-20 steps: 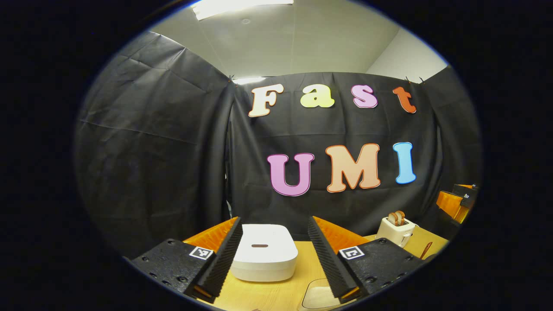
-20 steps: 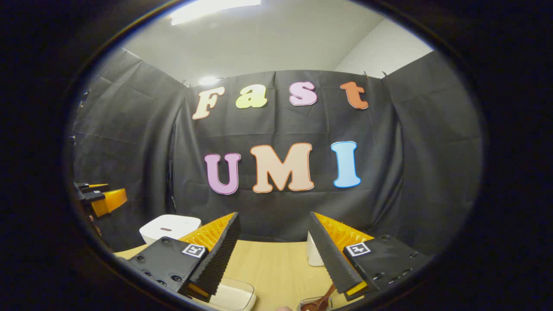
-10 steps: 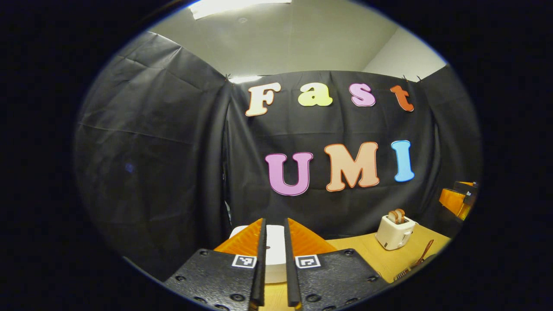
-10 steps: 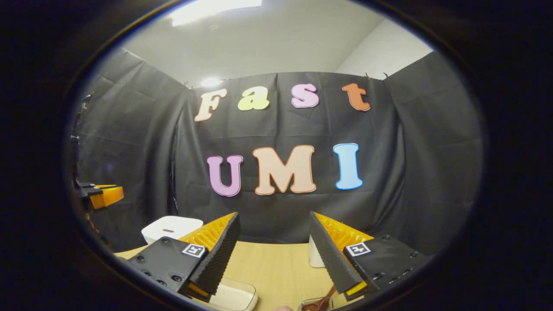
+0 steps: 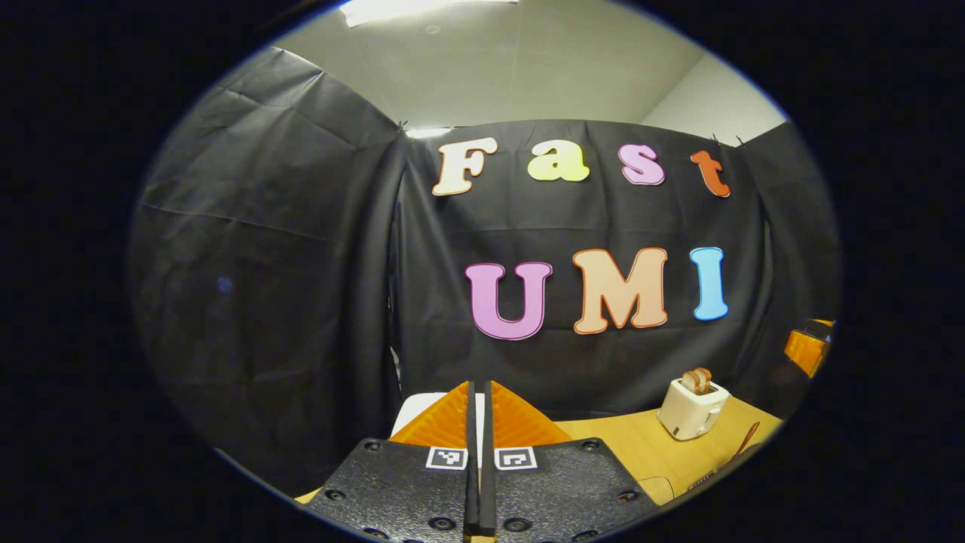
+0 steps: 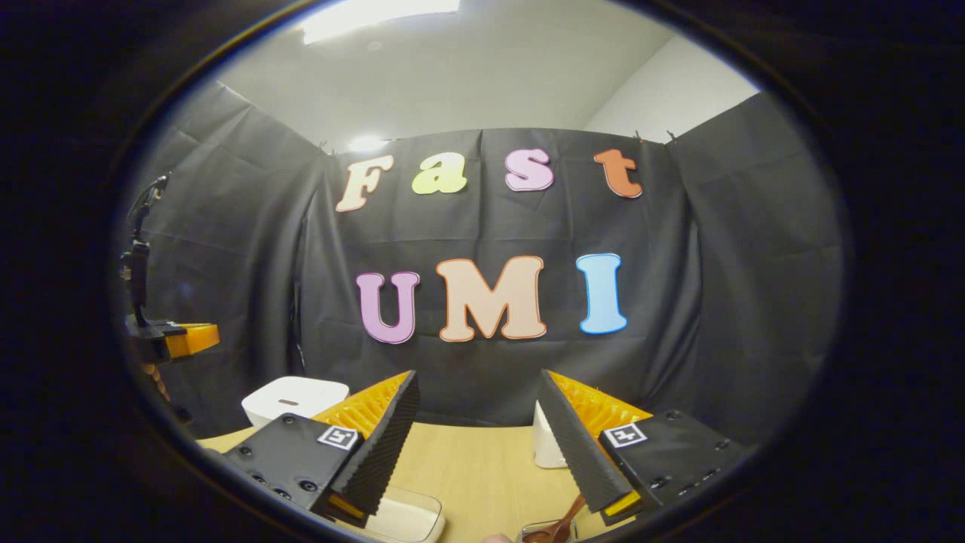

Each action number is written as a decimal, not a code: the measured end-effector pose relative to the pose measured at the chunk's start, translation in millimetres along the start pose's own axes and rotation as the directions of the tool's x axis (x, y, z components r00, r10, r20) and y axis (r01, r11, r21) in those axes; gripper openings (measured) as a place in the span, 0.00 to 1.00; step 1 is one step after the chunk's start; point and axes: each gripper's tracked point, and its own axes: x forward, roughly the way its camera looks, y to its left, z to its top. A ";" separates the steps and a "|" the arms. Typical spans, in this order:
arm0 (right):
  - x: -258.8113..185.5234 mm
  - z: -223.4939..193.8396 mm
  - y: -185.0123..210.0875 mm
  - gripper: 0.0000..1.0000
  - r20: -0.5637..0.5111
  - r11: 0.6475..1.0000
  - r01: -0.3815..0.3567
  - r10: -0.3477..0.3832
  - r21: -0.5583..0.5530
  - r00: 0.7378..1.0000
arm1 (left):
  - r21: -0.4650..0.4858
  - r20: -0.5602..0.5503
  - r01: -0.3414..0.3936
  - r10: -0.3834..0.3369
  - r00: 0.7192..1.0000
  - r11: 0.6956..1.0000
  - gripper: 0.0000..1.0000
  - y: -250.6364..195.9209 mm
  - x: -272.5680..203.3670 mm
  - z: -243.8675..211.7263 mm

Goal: Close the left gripper, press the button to open the rice cooker; take a wooden spoon from the chopstick holder with the right hand, scoop a spoonful of rice and pour it into the rice cooker, then put the wooden spoon back into the chopstick holder.

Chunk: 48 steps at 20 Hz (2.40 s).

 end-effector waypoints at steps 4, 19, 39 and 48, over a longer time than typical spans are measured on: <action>-2.2 -1.7 -7.2 1.00 -0.008 0.999 0.034 -0.034 -0.005 0.999 | -0.037 -0.036 -0.017 0.015 0.999 0.999 0.00 20.4 27.9 -13.7; -13.2 -14.6 -17.4 1.00 -0.049 0.988 0.128 -0.133 -0.086 0.990 | -0.033 -0.193 0.031 -0.036 0.980 0.999 0.00 43.6 125.5 -112.9; -8.8 -14.3 -16.8 1.00 -0.029 0.977 0.163 -0.169 -0.138 0.985 | -0.099 -0.355 0.029 -0.062 0.933 0.995 0.00 32.9 152.2 -212.7; -14.0 -4.2 -34.5 1.00 -0.004 0.975 0.175 -0.177 -0.138 0.984 | 0.027 -0.166 0.039 -0.034 0.986 0.999 0.00 32.5 157.8 -134.4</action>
